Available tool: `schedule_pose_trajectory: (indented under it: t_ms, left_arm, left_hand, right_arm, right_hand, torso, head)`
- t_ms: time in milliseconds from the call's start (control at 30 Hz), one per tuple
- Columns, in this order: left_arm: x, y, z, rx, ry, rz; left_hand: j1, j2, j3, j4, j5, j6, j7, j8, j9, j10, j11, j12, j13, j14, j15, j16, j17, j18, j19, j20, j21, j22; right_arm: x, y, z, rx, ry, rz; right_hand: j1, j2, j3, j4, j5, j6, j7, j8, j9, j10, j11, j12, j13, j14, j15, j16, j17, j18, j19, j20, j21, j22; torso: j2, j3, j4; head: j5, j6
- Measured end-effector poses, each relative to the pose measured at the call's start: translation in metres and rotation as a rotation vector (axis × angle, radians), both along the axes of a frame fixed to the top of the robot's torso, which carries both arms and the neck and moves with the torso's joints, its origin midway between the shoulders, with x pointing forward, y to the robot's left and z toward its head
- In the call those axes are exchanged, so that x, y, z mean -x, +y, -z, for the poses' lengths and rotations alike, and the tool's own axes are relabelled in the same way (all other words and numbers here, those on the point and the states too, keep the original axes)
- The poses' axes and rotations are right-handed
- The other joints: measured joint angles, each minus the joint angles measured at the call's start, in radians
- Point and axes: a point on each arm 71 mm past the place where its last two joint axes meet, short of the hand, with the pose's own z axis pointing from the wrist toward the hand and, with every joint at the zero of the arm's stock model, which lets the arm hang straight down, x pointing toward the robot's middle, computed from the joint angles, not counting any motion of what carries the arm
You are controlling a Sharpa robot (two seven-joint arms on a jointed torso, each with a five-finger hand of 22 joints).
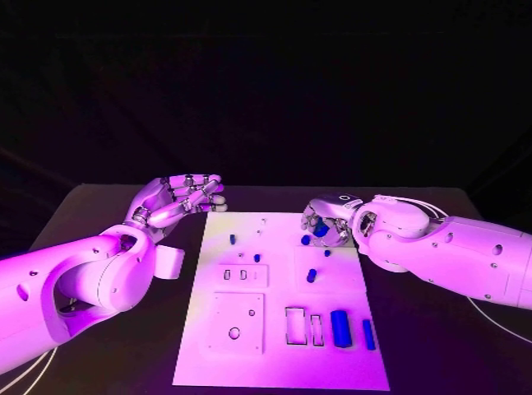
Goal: Assemble the parts on the task board
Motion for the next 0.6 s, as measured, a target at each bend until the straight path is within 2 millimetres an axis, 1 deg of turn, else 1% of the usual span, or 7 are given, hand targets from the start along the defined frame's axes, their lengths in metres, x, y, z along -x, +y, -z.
schedule_pose_trajectory:
  t_ms: [67,133,200,267,400,500,600]
  left_arm:
    - [-0.0001,-0.0001,-0.0004,0.001,0.0,0.0]
    - [-0.0001,-0.0003,-0.0008,0.001,-0.001,0.001]
    - [-0.0002,-0.0004,-0.0012,0.002,-0.001,0.001]
    - [-0.0003,-0.0005,-0.0018,0.002,-0.002,0.002]
    - [0.0,-0.0011,-0.0037,0.004,-0.003,0.005]
    - [0.0003,-0.0014,-0.0046,0.006,-0.003,0.007]
    - [0.0003,-0.0018,-0.0054,0.008,-0.002,0.009]
  left_hand:
    - [0.0,0.0,0.0,0.0,0.0,0.0,0.0,0.0,0.0,0.0,0.0,0.0,0.0,-0.002,0.002,0.004,0.001,0.0,0.0,0.0,0.004,0.0]
    - [0.0,0.0,0.0,0.0,0.0,0.0,0.0,0.0,0.0,0.0,0.0,-0.003,0.0,-0.004,0.004,0.004,0.001,0.0,0.001,-0.001,0.004,0.001]
    - [0.0,0.0,0.0,0.0,0.0,0.0,0.0,0.0,0.0,0.0,0.0,-0.004,0.0,-0.004,0.004,0.004,0.001,0.0,0.004,-0.004,0.004,0.001]
    - [0.0,0.0,0.003,-0.003,0.0,0.0,0.0,0.0,0.0,0.0,0.0,-0.004,0.0,-0.007,0.0,0.004,0.002,0.0,0.004,-0.004,0.004,0.001]
    - [0.003,-0.003,0.005,-0.005,0.0,0.0,0.0,0.0,0.001,0.0,0.0,-0.004,0.0,-0.007,0.0,0.004,0.006,0.0,0.004,-0.004,0.01,0.004]
    - [0.004,-0.004,0.005,-0.005,0.0,0.0,0.0,0.0,0.001,0.0,0.0,-0.004,0.0,-0.007,0.0,0.004,0.007,0.0,0.004,-0.004,0.01,0.004]
    - [0.004,-0.004,0.007,-0.007,0.0,0.0,0.0,0.0,0.001,0.0,0.0,-0.004,0.0,-0.007,0.0,0.004,0.007,0.0,0.004,-0.004,0.01,0.005]
  right_arm:
    - [-0.0003,0.0001,0.0008,0.004,0.003,0.001]
    - [-0.0006,0.0004,0.0015,0.008,0.005,0.002]
    - [-0.0007,0.0011,0.0022,0.01,0.008,0.002]
    - [-0.0009,0.002,0.0027,0.012,0.011,0.001]
    - [-0.0015,0.0034,0.0037,0.015,0.014,0.0]
    - [-0.0017,0.0043,0.005,0.015,0.016,0.0]
    - [-0.0019,0.0048,0.0055,0.015,0.017,0.0]
  right_hand:
    - [0.0,0.0,0.004,0.004,0.0,0.005,-0.004,0.0,0.002,0.004,-0.004,0.0,0.003,0.0,0.0,0.011,0.009,0.0,0.007,0.0,0.012,0.012]
    - [0.0,0.0,0.008,0.008,0.0,0.009,-0.001,0.0,0.003,0.011,-0.008,0.0,0.005,0.0,0.0,0.022,0.018,0.0,0.007,0.0,0.018,0.023]
    - [0.003,0.003,0.012,0.012,0.002,0.012,-0.004,0.0,0.005,0.015,-0.004,0.0,0.007,0.0,0.0,0.024,0.021,0.0,0.007,0.0,0.022,0.027]
    - [0.007,0.007,0.015,0.015,0.004,0.02,-0.005,0.004,0.006,0.02,-0.009,0.0,0.007,0.0,0.0,0.024,0.017,0.0,0.007,0.0,0.022,0.018]
    - [0.007,0.007,0.02,0.02,0.006,0.022,-0.003,0.008,0.008,0.02,-0.009,0.0,0.007,0.0,0.0,0.028,0.018,0.0,0.007,0.0,0.022,0.02]
    - [0.011,0.011,0.033,0.024,0.006,0.033,-0.006,0.012,0.012,0.024,-0.009,0.005,0.007,0.0,0.0,0.03,0.02,0.0,0.007,0.0,0.022,0.026]
    - [0.011,0.011,0.044,0.029,0.006,0.039,-0.009,0.019,0.016,0.033,-0.011,0.008,0.009,0.0,0.0,0.04,0.027,0.0,0.007,0.0,0.029,0.04]
  torso:
    - [0.001,0.0,0.0]
    - [0.002,0.0,0.0006]
    - [0.003,-0.0001,0.0012]
    - [0.004,-0.0004,0.0016]
    - [0.007,-0.0006,0.0018]
    - [0.009,-0.0007,0.0019]
    - [0.01,-0.0017,0.0027]
  head:
    - [0.001,-0.001]
    - [0.001,-0.002]
    - [0.001,-0.002]
    - [0.001,-0.003]
    - [0.001,-0.008]
    - [0.002,-0.009]
    - [0.0,-0.01]
